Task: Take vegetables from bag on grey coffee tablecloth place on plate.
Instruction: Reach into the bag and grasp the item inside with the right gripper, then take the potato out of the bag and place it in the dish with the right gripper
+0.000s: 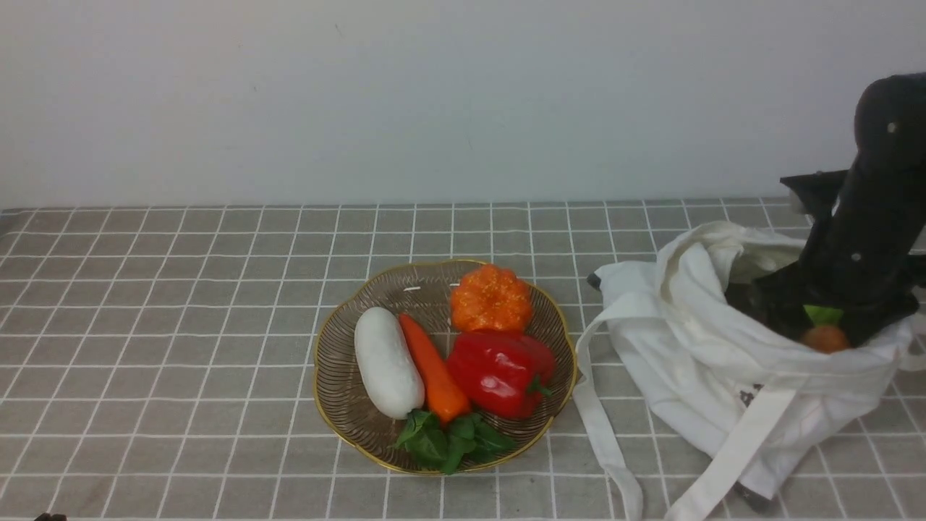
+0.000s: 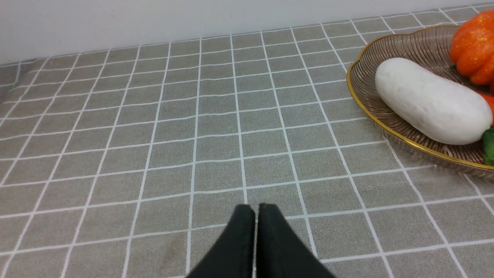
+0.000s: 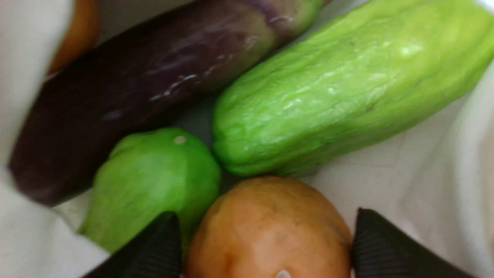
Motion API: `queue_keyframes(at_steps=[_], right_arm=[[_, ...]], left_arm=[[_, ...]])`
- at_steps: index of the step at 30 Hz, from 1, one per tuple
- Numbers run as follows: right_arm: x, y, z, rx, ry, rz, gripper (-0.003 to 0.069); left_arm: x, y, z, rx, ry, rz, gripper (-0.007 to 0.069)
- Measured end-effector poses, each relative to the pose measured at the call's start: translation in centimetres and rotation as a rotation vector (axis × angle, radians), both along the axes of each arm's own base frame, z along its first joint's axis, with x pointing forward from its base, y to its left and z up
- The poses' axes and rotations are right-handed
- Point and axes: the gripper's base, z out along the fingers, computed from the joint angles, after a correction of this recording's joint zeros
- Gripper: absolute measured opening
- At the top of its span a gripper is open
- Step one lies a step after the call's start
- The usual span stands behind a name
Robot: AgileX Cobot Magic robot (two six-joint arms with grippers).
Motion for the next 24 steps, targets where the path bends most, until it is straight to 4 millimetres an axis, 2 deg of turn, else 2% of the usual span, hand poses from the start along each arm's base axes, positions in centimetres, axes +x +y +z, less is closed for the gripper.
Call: queue_keyframes(at_steps=[1, 6, 10, 11, 13, 18, 19, 20, 22, 23, 24], right_arm=[[0.0, 0.0, 0.0, -0.001, 0.002, 0.0, 0.0463], [-0.1, -0.1, 0.2, -0.008, 0.005, 0.018, 0.0461], [-0.7, -0.1, 2.1, -0.007, -0.041, 0.024, 0.0461], [-0.9, -0.2, 2.8, -0.007, -0.06, 0.026, 0.0461], [-1.8, -0.3, 5.6, 0.0, -0.146, 0.026, 0.0461], [-3.7, -0.4, 10.2, 0.019, -0.296, 0.025, 0.0461], [-3.8, -0.4, 10.4, 0.019, -0.301, 0.025, 0.0461], [-4.5, -0.3, 11.8, 0.044, -0.353, 0.022, 0.0461], [-5.0, 0.0, 12.8, 0.082, -0.399, 0.02, 0.0461], [-5.8, 0.4, 14.4, 0.146, -0.463, 0.026, 0.0461], [-6.1, 0.8, 15.0, 0.195, -0.493, 0.031, 0.0461]], left_arm=[[0.0, 0.0, 0.0, 0.0, 0.0, 0.0, -0.0005], [0.0, 0.0, 0.0, 0.0, 0.0, 0.0, -0.0005], [0.0, 0.0, 0.0, 0.0, 0.0, 0.0, -0.0005], [0.0, 0.0, 0.0, 0.0, 0.0, 0.0, -0.0005], [0.0, 0.0, 0.0, 0.0, 0.0, 0.0, -0.0005], [0.0, 0.0, 0.0, 0.0, 0.0, 0.0, -0.0005], [0.0, 0.0, 0.0, 0.0, 0.0, 0.0, -0.0005], [0.0, 0.0, 0.0, 0.0, 0.0, 0.0, -0.0005], [0.0, 0.0, 0.0, 0.0, 0.0, 0.0, -0.0005], [0.0, 0.0, 0.0, 0.0, 0.0, 0.0, -0.0005], [0.0, 0.0, 0.0, 0.0, 0.0, 0.0, -0.0005]])
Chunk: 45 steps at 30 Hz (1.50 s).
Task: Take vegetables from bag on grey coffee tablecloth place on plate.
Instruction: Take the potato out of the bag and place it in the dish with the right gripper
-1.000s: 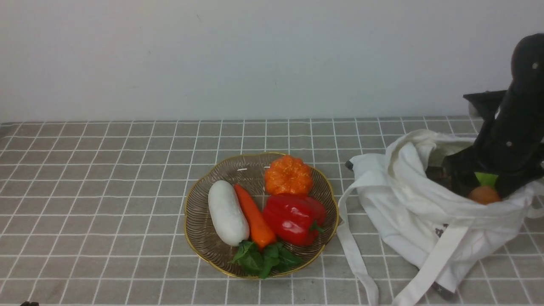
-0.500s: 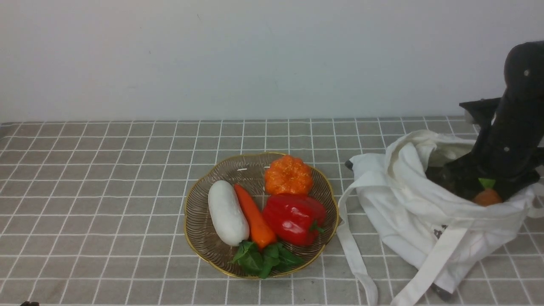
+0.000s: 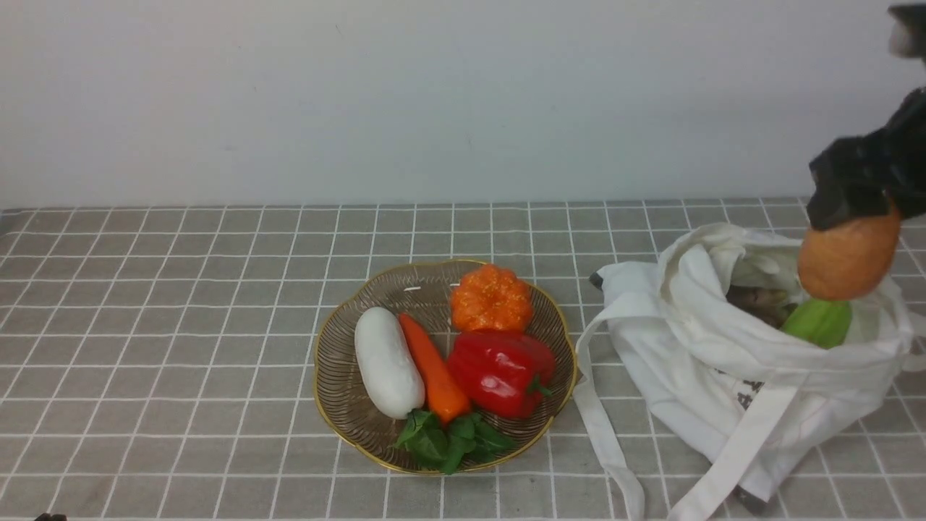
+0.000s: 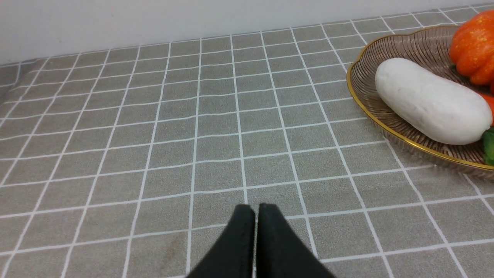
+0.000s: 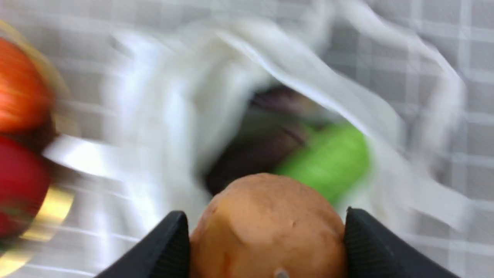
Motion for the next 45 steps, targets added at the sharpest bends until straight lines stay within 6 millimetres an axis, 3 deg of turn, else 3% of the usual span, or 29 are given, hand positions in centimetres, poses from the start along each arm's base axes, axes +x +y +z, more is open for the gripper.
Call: queue_keyframes(at_steps=[6, 9, 12, 13, 14, 17, 22, 27, 34, 37, 42, 45], right_arm=[[-1.3, 4.1, 2.6, 0.217, -0.148, 0.188, 0.0461], [-1.2, 8.4, 2.5, 0.318, -0.201, 0.341, 0.0461], [-0.6, 12.0, 1.1, 0.38, -0.196, 0.411, 0.0461], [-0.5, 12.1, 1.0, 0.382, -0.191, 0.411, 0.0461], [0.0, 14.0, -0.2, 0.404, -0.18, 0.435, 0.0461], [0.9, 17.0, -2.7, 0.421, -0.173, 0.46, 0.0461], [2.7, 20.5, -7.6, 0.409, -0.141, 0.448, 0.0461], [4.1, 22.7, -11.1, 0.389, -0.083, 0.46, 0.0461], [5.0, 23.7, -13.6, 0.382, -0.028, 0.449, 0.0461], [4.9, 23.7, -13.9, 0.383, -0.002, 0.455, 0.0492], [4.5, 23.7, -13.9, 0.374, 0.027, 0.482, 0.061], [4.2, 23.6, -12.6, 0.329, 0.031, 0.547, 0.0671]], left_arm=[[0.0, 0.0, 0.0, 0.0, 0.0, 0.0, -0.0005], [0.0, 0.0, 0.0, 0.0, 0.0, 0.0, -0.0005], [0.0, 0.0, 0.0, 0.0, 0.0, 0.0, -0.0005], [0.0, 0.0, 0.0, 0.0, 0.0, 0.0, -0.0005], [0.0, 0.0, 0.0, 0.0, 0.0, 0.0, -0.0005], [0.0, 0.0, 0.0, 0.0, 0.0, 0.0, -0.0005], [0.0, 0.0, 0.0, 0.0, 0.0, 0.0, -0.0005], [0.0, 0.0, 0.0, 0.0, 0.0, 0.0, -0.0005], [0.0, 0.0, 0.0, 0.0, 0.0, 0.0, -0.0005], [0.0, 0.0, 0.0, 0.0, 0.0, 0.0, -0.0005], [0.0, 0.0, 0.0, 0.0, 0.0, 0.0, -0.0005], [0.0, 0.0, 0.0, 0.0, 0.0, 0.0, -0.0005]])
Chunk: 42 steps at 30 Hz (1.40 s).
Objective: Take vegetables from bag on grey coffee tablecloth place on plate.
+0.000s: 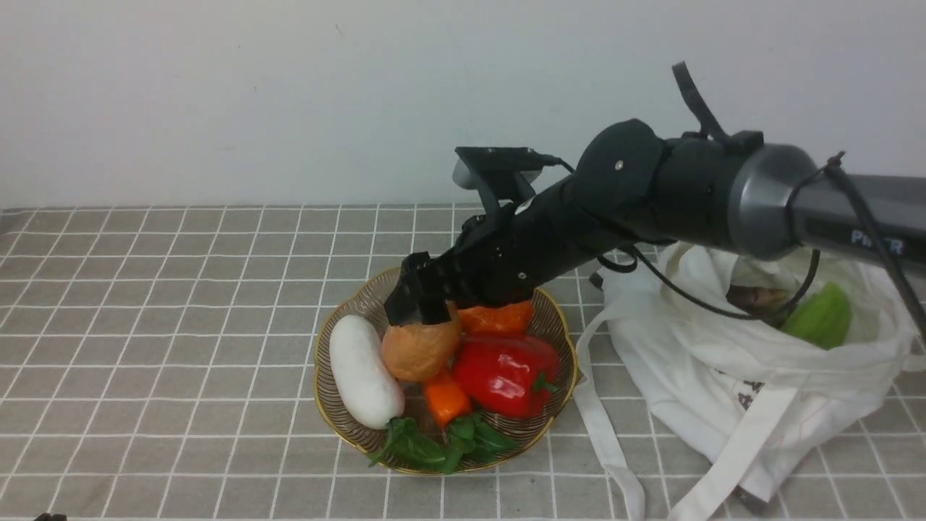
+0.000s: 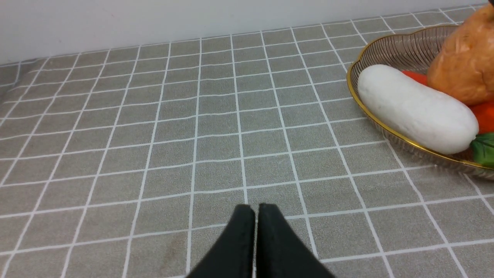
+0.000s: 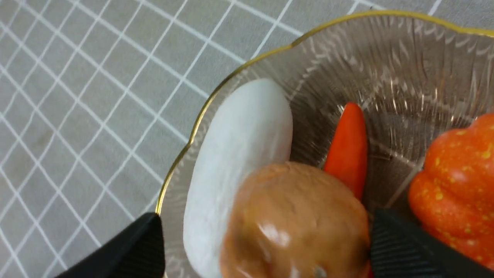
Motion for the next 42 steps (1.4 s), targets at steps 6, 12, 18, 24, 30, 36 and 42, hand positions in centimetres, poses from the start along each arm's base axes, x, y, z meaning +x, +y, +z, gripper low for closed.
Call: queue_keyframes(at_steps=[6, 12, 18, 24, 30, 36, 42], right_arm=[[-0.7, -1.1, 7.0, -0.056, -0.084, 0.024, 0.061], [-4.3, -5.5, 17.9, -0.141, -0.271, -0.084, 0.0292], [-11.8, -12.3, 26.5, -0.165, -0.455, -0.213, 0.0004], [-20.8, -18.3, 29.6, -0.036, -0.579, -0.279, -0.0013], [-28.6, -23.7, 24.0, 0.137, -0.812, -0.341, -0.0014], [-32.4, -26.1, 14.1, 0.245, -0.923, -0.361, -0.0014], [-33.4, -26.7, 7.4, 0.332, -0.886, -0.399, -0.0014]], left_arm=[[0.0, 0.0, 0.0, 0.0, 0.0, 0.0, -0.0005], [0.0, 0.0, 0.0, 0.0, 0.0, 0.0, -0.0005], [0.0, 0.0, 0.0, 0.0, 0.0, 0.0, -0.0005], [0.0, 0.0, 0.0, 0.0, 0.0, 0.0, -0.0005], [0.0, 0.0, 0.0, 0.0, 0.0, 0.0, -0.0005], [0.0, 0.0, 0.0, 0.0, 0.0, 0.0, -0.0005], [0.0, 0.0, 0.0, 0.0, 0.0, 0.0, -0.0005]])
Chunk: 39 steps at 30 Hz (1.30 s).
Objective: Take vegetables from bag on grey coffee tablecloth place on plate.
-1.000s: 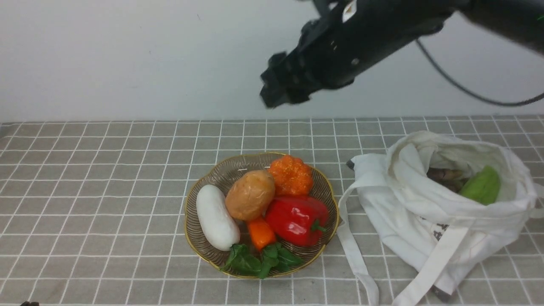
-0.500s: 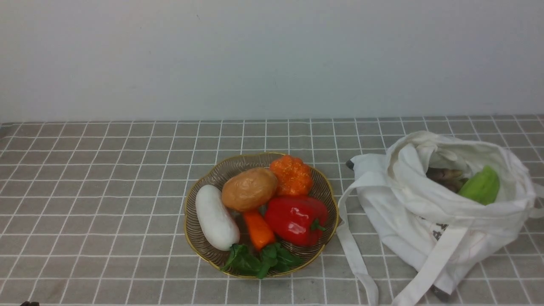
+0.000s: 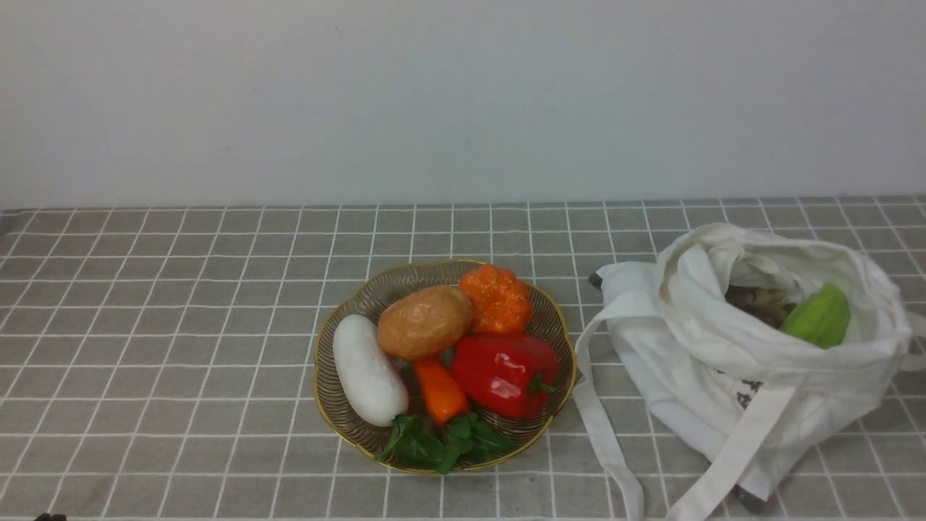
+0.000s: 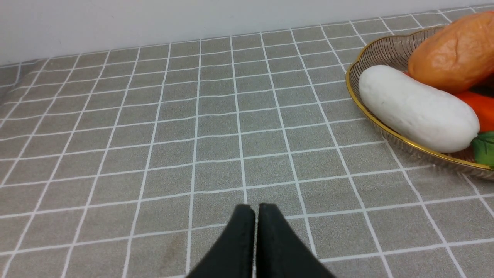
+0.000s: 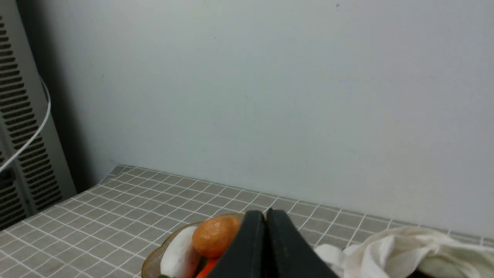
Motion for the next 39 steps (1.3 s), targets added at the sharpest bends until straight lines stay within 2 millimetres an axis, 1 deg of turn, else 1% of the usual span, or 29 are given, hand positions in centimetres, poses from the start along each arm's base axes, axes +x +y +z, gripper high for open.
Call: queue_keyframes(at_steps=[1, 3, 10, 18, 22, 27, 29, 33, 34, 36, 37, 39], right_arm=[[0.0, 0.0, 0.0, 0.0, 0.0, 0.0, -0.0014], [0.4, 0.3, -1.5, -0.003, 0.045, 0.004, -0.0014], [0.9, 0.7, -3.0, -0.02, 0.097, 0.009, -0.0014], [1.0, 0.6, -2.9, -0.039, 0.068, -0.004, -0.0015], [1.1, 0.7, -2.7, -0.044, 0.012, -0.006, -0.0015], [1.3, 0.7, -3.1, -0.07, -0.008, -0.015, -0.0015], [1.6, 0.8, -3.8, -0.098, -0.013, -0.033, -0.0015], [2.3, 0.7, -5.5, -0.135, 0.006, -0.141, -0.0015], [2.7, 0.5, -6.5, -0.147, 0.024, -0.223, -0.0015], [3.0, 0.3, -7.5, -0.157, 0.046, -0.275, -0.0015], [3.4, 0.0, -9.0, -0.169, 0.073, -0.365, -0.0015], [3.7, -0.4, -11.0, -0.181, 0.118, -0.446, -0.0015]], left_arm=[[0.0, 0.0, 0.0, 0.0, 0.0, 0.0, -0.0005], [0.0, 0.0, 0.0, 0.0, 0.0, 0.001, -0.0005], [0.0, 0.0, 0.0, 0.0, 0.0, 0.001, -0.0005], [0.0, 0.0, 0.0, 0.0, 0.0, 0.001, -0.0005], [0.0, 0.0, 0.0, 0.0, 0.0, 0.001, -0.0005], [0.0, 0.0, 0.0, 0.0, 0.0, 0.001, -0.0005], [0.0, 0.0, 0.0, 0.0, 0.0, 0.001, -0.0005], [0.0, 0.0, 0.0, 0.0, 0.0, 0.001, -0.0005], [0.0, 0.0, 0.0, 0.0, 0.0, 0.001, -0.0005], [0.0, 0.0, 0.0, 0.0, 0.0, 0.001, -0.0005], [0.0, 0.0, 0.0, 0.0, 0.0, 0.001, -0.0005], [0.0, 0.0, 0.0, 0.0, 0.0, 0.001, -0.0005]])
